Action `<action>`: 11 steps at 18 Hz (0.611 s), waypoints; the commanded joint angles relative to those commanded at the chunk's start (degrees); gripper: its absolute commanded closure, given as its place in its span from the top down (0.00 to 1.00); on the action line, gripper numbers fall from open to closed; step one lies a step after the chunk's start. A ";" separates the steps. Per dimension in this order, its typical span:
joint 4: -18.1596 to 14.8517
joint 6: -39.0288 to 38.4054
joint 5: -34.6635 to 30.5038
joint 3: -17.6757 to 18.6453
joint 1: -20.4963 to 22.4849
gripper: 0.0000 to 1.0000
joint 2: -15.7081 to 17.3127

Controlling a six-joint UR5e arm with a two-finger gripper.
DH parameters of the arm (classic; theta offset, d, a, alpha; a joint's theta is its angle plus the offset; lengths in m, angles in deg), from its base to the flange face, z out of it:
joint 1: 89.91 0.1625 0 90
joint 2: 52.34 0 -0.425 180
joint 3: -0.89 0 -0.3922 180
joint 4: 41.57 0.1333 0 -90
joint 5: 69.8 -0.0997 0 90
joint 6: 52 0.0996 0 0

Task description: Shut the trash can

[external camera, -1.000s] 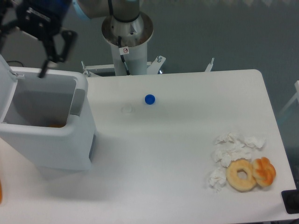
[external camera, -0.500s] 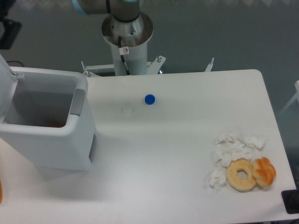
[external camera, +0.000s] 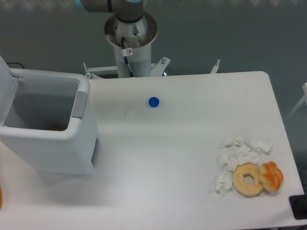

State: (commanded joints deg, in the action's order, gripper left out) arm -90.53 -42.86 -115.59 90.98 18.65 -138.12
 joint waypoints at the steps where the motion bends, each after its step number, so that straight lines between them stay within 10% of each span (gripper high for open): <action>1: 0.09 0.09 0.00 0.00 -0.53 1.00 -0.18; 11: 0.00 0.09 0.00 0.53 -3.52 1.00 -3.25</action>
State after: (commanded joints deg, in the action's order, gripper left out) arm -90.53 -42.77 -115.59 91.51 15.12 -141.37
